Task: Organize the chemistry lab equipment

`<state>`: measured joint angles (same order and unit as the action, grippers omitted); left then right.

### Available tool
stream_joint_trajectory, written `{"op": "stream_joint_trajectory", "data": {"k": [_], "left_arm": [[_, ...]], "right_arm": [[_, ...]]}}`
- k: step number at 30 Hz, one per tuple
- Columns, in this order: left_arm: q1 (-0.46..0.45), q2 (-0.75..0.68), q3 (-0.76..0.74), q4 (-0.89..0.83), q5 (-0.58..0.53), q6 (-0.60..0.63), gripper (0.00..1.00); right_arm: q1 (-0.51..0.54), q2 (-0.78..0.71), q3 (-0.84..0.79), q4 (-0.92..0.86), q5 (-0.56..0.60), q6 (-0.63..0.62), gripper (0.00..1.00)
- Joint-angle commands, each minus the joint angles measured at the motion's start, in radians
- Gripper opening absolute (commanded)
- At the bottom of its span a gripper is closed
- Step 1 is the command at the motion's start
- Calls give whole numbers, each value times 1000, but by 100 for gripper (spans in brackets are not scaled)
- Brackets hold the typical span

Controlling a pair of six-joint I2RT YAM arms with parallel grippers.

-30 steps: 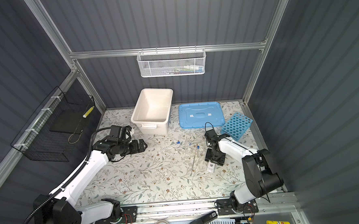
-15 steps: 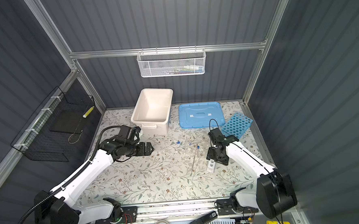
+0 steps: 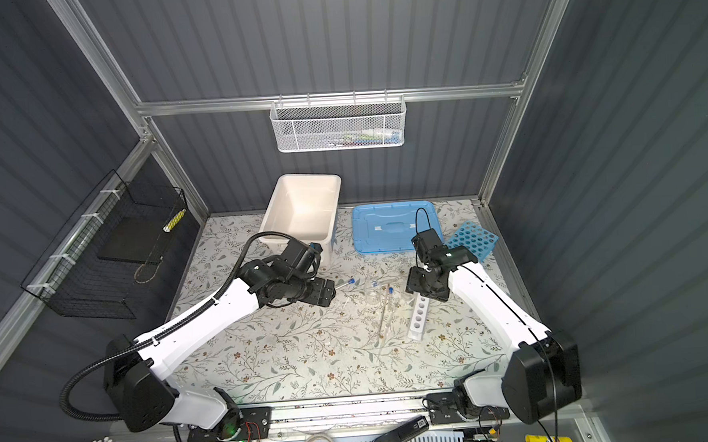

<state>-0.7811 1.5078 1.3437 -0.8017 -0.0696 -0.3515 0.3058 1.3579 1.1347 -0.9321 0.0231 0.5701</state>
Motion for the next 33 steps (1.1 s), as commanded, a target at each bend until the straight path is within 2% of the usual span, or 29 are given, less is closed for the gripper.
{"op": "stream_joint_trajectory", "data": {"k": [1,7,11,16,21,26,33], "left_arm": [[-13,69,117,-58,-37,59,91],[-14,133,216,-83,-53,74,92],[-15,128,199,-73,-52,40,93],[-14,101,153,-70,-58,3,93],[-14,68,115,-76,-73,-17,94],[-10,36,85,-81,-70,-36,95],[43,-59,-1,-41,-3,-55,96]], "right_arm": [[-22,68,69,-3,-33,-100,65],[-20,261,262,-62,-39,-294,62],[-9,358,344,-73,-28,-426,59],[4,442,425,-92,-32,-534,55],[60,474,423,-61,-9,-670,54],[81,506,411,-18,9,-732,50],[92,495,338,73,-27,-817,46]]}}
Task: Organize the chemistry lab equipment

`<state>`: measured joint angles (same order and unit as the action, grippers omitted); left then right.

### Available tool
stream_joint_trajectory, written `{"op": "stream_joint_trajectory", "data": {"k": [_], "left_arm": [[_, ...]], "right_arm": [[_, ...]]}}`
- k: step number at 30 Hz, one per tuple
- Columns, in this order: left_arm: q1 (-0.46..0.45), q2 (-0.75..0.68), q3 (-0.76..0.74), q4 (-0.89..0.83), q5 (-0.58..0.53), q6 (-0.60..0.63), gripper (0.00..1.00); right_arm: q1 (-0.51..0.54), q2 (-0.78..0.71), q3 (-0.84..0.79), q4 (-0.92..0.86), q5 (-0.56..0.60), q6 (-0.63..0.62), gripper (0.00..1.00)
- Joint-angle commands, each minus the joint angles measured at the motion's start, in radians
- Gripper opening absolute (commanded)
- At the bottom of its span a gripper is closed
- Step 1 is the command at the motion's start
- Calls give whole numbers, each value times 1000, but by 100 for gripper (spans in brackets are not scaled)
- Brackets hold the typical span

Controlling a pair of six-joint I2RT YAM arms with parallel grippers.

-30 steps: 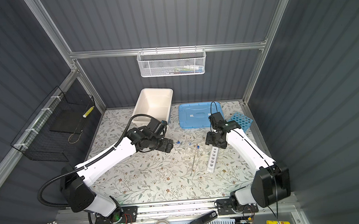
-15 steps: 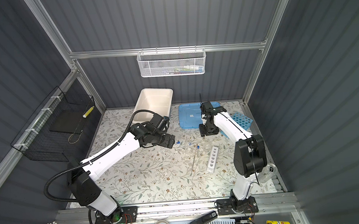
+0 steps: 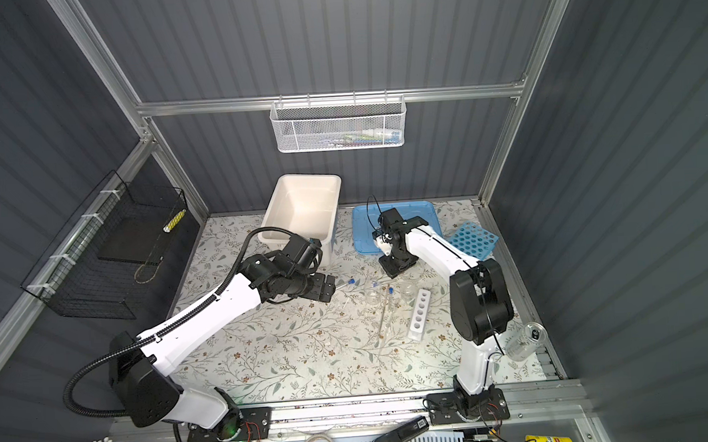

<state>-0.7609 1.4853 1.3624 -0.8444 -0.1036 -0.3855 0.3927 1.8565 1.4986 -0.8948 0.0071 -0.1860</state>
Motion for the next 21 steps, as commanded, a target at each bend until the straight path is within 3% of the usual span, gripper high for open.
{"op": "stream_joint_trajectory", "data": {"k": [1,21], "left_arm": [[27,-46,-25,6,36,-23,96],[73,-115,-60,47,79,-52,97]], "right_arm": [[3,0,-37,49,-21,-72,46],[9,112,-28,75,-62,-102,35]]}}
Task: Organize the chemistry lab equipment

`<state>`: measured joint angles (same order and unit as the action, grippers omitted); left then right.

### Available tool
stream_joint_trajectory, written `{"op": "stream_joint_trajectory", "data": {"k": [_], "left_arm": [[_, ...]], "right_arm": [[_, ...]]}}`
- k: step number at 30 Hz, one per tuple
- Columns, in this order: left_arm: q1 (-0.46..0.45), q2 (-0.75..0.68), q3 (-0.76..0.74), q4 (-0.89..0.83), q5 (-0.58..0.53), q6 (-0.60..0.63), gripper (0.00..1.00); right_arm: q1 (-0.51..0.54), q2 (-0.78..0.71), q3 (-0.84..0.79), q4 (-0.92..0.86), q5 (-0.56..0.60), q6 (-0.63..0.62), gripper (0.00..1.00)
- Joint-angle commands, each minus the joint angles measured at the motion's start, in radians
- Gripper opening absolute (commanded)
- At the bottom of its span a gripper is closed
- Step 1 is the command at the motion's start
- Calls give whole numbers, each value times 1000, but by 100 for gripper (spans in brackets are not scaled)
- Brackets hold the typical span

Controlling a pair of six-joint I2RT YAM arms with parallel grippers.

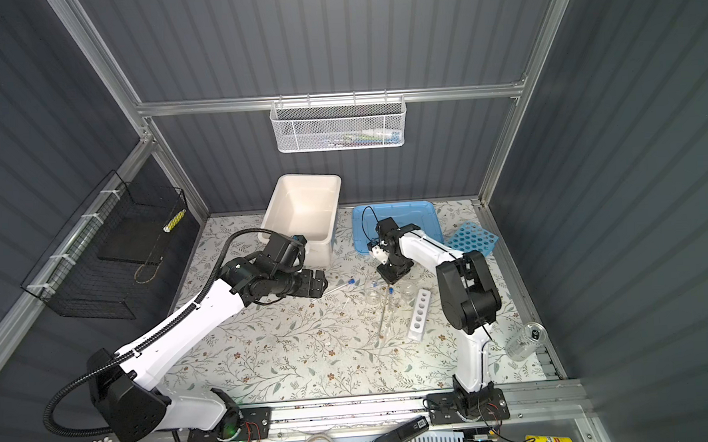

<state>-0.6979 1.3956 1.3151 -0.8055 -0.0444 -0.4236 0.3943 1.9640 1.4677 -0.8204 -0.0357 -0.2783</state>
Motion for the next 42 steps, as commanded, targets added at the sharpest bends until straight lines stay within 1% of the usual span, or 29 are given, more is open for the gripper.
{"op": "stream_joint_trajectory", "data": {"k": [1,8,24,42], "left_arm": [[11,-27,-15,8,20,-14,97],[21,-37,-29,14,22,-15,97],[33,-43,-41,37,42,-20,98],[37,-38,-47,42,43,-20,99]], "right_arm": [[7,4,-1,5,-23,-10,35],[13,28,8,5,-36,-13,35],[21,70,21,9,-18,-18,35],[21,111,82,6,25,-42,36]]}}
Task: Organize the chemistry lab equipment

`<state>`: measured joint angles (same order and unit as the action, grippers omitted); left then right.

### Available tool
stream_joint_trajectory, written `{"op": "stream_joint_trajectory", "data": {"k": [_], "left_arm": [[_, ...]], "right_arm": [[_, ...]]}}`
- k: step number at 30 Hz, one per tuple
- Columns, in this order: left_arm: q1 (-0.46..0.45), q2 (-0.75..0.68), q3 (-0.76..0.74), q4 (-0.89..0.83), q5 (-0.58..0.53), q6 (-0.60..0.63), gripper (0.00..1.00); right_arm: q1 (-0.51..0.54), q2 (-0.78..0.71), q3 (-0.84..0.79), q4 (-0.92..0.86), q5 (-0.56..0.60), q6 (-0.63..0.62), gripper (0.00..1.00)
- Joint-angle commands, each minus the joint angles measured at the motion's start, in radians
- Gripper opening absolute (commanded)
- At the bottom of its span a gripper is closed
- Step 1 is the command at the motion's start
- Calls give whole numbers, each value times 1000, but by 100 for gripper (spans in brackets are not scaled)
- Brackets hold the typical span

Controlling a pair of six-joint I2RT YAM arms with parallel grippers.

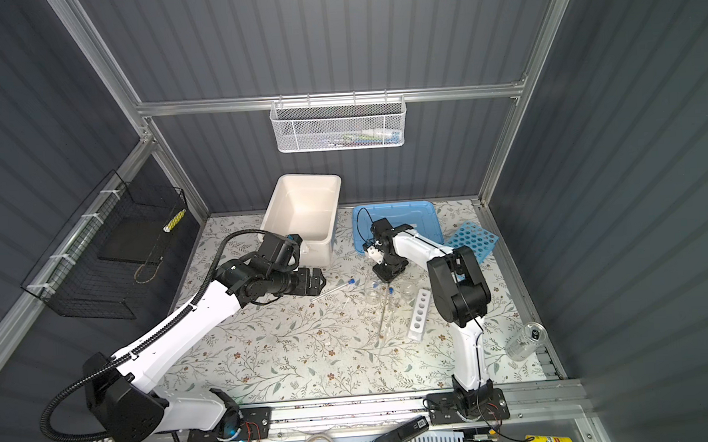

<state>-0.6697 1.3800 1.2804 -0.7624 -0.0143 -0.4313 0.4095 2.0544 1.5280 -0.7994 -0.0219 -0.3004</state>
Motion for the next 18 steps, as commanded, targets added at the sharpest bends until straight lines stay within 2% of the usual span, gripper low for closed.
{"op": "stream_joint_trajectory", "data": {"k": [1,18], "left_arm": [[9,-21,-13,-2,13,-12,99],[13,-10,-6,0,17,-14,99]], "right_arm": [[6,23,23,-17,10,-21,36],[6,27,11,-19,8,-22,37]]}}
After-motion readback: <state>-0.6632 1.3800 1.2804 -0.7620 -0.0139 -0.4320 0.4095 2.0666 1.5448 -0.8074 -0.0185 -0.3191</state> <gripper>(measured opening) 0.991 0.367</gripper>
